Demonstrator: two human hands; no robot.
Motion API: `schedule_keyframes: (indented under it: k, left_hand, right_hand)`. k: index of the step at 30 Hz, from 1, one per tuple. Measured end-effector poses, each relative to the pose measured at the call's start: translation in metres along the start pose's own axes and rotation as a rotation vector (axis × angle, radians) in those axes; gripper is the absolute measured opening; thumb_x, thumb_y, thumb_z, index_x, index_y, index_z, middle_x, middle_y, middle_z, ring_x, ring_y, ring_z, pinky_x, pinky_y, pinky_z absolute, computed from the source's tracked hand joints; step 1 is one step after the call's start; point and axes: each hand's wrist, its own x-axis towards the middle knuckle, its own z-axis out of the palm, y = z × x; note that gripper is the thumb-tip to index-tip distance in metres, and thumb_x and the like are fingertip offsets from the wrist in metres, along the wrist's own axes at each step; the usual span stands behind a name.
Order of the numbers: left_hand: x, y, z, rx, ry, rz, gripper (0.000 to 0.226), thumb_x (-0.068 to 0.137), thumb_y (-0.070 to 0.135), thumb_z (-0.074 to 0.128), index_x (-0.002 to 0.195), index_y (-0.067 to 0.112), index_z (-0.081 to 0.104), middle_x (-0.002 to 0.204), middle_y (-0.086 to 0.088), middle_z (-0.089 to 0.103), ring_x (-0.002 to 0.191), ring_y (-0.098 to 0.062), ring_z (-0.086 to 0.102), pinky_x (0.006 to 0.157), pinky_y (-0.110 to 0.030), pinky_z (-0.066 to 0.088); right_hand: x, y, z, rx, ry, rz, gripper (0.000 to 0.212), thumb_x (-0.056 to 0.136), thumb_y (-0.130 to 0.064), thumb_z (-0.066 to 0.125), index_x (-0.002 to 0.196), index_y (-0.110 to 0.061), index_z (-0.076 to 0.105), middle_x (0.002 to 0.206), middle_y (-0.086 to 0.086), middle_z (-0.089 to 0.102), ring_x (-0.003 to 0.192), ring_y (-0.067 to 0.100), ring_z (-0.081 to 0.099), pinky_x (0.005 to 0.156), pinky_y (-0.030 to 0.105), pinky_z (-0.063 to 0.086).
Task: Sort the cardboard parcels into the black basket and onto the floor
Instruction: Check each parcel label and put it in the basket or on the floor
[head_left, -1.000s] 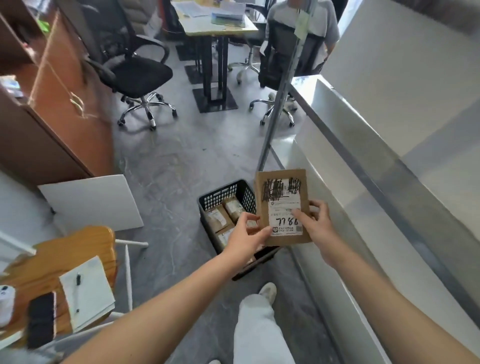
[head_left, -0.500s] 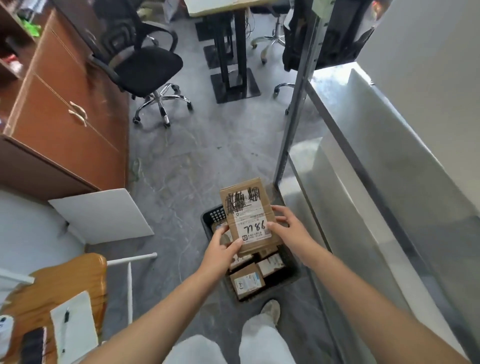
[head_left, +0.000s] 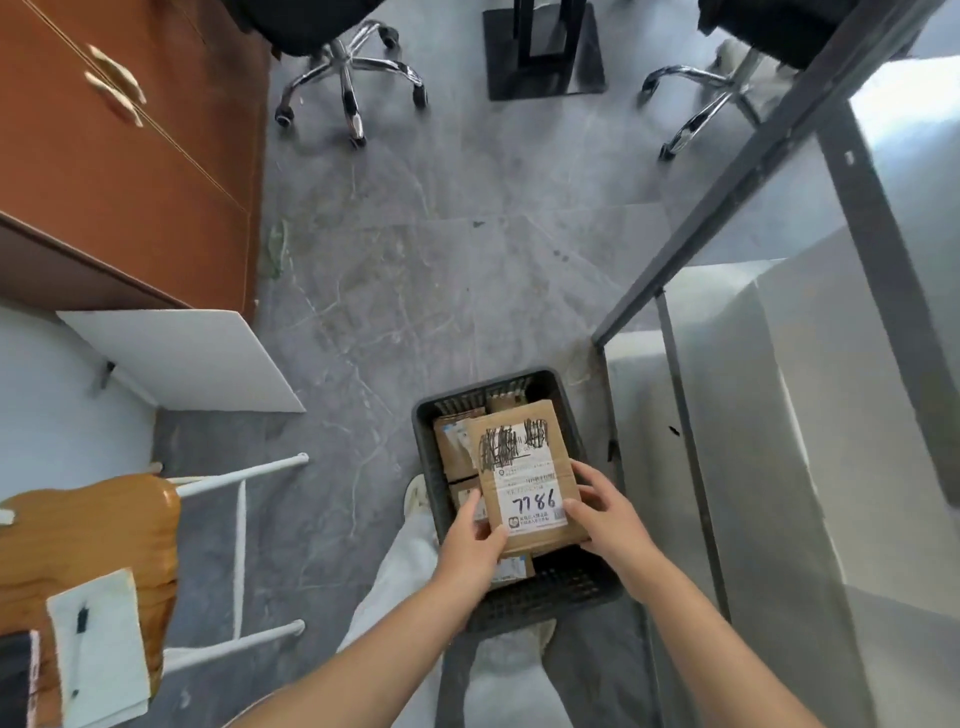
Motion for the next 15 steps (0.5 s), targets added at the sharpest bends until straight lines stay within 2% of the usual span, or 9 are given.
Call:
schedule_keyframes:
  k: [2,5,7,9,12,13,15]
  left_hand:
    - [0.035,-0.004,0.002,0.012,0.0,-0.042,0.066,0.094,0.009,0.059,0.15,0.03,0.032,0.123,0.001,0.067,0.109,-0.015,0.065,0.099,-0.04,0.052]
    - [0.101,-0.015,-0.002,0.055,-0.003,-0.084,0.074,0.093,0.003,0.059,0.146,0.043,0.026,0.127,0.0,0.065,0.109,-0.014,0.064,0.097,-0.038,0.053]
    - [0.153,-0.031,-0.01,0.134,-0.024,-0.087,0.08,0.091,0.002,0.059,0.146,0.047,0.023,0.128,0.002,0.063,0.107,-0.014,0.064,0.095,-0.038,0.053]
    - [0.197,-0.046,-0.017,0.179,-0.035,-0.134,0.081,0.092,0.005,0.06,0.149,0.044,0.019,0.125,0.001,0.063,0.105,-0.016,0.064,0.093,-0.037,0.054]
    - [0.259,-0.067,-0.028,0.169,-0.007,-0.151,0.083,0.093,0.002,0.06,0.152,0.04,0.014,0.123,0.002,0.061,0.108,-0.013,0.061,0.077,-0.024,0.052]
    - [0.278,-0.073,-0.031,0.163,0.021,-0.154,0.085,0.092,0.002,0.06,0.152,0.041,0.014,0.123,0.002,0.063,0.107,-0.014,0.062,0.075,-0.023,0.052]
    - [0.313,-0.085,-0.038,0.136,0.114,-0.168,0.085,0.09,0.005,0.062,0.15,0.045,0.016,0.123,0.001,0.066,0.103,-0.016,0.065,0.08,-0.031,0.056]
  right_hand:
    - [0.033,0.01,0.005,0.029,0.036,0.07,0.052,0.096,-0.01,0.057,0.139,-0.039,0.05,0.123,-0.004,0.064,0.108,0.013,0.062,0.082,0.029,0.054]
    - [0.087,0.03,0.019,0.058,0.074,0.151,0.052,0.096,-0.008,0.057,0.14,-0.035,0.05,0.122,-0.004,0.065,0.104,0.008,0.064,0.075,0.022,0.054]
    - [0.132,0.045,0.033,0.062,0.065,0.193,0.053,0.096,-0.003,0.056,0.139,-0.034,0.051,0.118,-0.003,0.067,0.091,0.003,0.067,0.062,0.017,0.053]
    - [0.181,0.061,0.047,0.033,0.05,0.225,0.056,0.095,0.003,0.053,0.14,-0.03,0.051,0.116,-0.002,0.067,0.081,0.004,0.067,0.054,0.016,0.051]
    - [0.256,0.075,0.069,-0.027,0.043,0.214,0.06,0.095,0.006,0.052,0.142,-0.029,0.048,0.116,0.0,0.063,0.089,0.01,0.063,0.056,0.017,0.05]
    - [0.278,0.079,0.077,-0.047,0.042,0.196,0.06,0.094,0.006,0.053,0.14,-0.032,0.049,0.112,-0.003,0.064,0.09,0.01,0.063,0.057,0.018,0.051]
    - [0.318,0.09,0.095,-0.076,0.035,0.156,0.057,0.093,0.006,0.054,0.138,-0.03,0.052,0.109,-0.004,0.065,0.093,0.011,0.063,0.065,0.021,0.055]
